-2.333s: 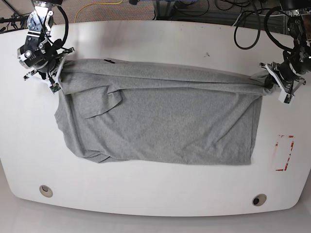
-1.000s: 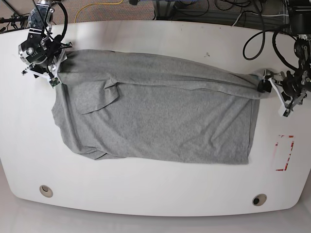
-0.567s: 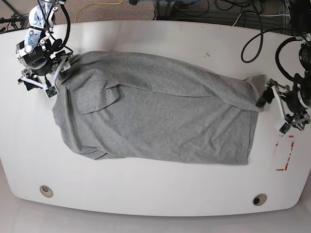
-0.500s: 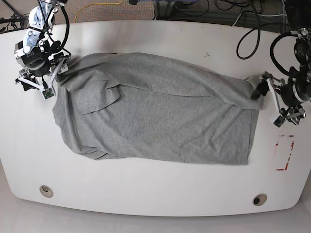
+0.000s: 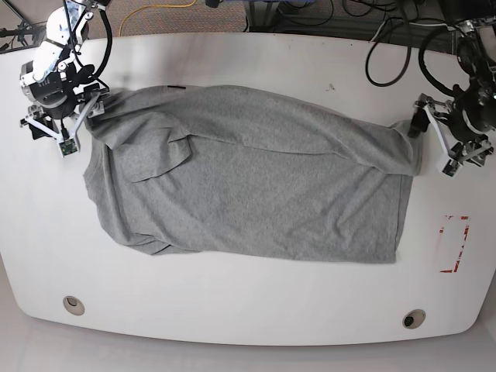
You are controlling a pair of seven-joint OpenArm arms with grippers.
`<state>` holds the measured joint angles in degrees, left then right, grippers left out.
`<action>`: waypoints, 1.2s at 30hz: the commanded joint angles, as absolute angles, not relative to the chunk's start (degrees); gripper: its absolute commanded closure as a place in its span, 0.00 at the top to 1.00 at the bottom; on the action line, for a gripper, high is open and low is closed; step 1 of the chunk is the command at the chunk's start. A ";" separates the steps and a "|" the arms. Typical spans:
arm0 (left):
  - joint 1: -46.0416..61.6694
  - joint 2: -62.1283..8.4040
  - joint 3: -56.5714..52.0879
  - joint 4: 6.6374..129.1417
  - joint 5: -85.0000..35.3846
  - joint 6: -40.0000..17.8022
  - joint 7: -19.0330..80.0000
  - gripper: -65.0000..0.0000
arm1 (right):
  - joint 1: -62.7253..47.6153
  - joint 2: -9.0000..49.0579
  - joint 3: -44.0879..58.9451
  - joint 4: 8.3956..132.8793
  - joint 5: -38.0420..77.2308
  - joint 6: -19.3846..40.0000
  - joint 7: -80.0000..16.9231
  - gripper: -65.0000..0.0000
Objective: Fold the T-shirt properly
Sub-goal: 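Open both grippers and release the shirt edge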
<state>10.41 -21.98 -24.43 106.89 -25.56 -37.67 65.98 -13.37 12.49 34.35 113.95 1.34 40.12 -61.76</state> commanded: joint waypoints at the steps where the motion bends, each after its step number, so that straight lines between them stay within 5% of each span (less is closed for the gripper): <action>1: 11.21 -21.58 -24.66 106.59 -21.76 -37.85 60.53 0.88 | -13.32 12.70 34.95 114.86 1.45 40.00 -61.32 0.72; 17: 8.92 -20.09 -22.29 95.25 -15.60 -37.85 52.70 0.87 | -19.74 16.48 36.70 114.77 2.59 40.00 -61.67 0.72; 36: 8.31 -20.00 -18.33 97.98 -15.96 -37.85 52.70 0.87 | -15.52 13.41 45.58 115.12 21.49 40.00 -69.32 0.72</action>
<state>8.84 -19.27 -18.63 96.20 -15.22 -37.95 53.49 -16.10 12.34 43.92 114.06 18.17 40.10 -68.16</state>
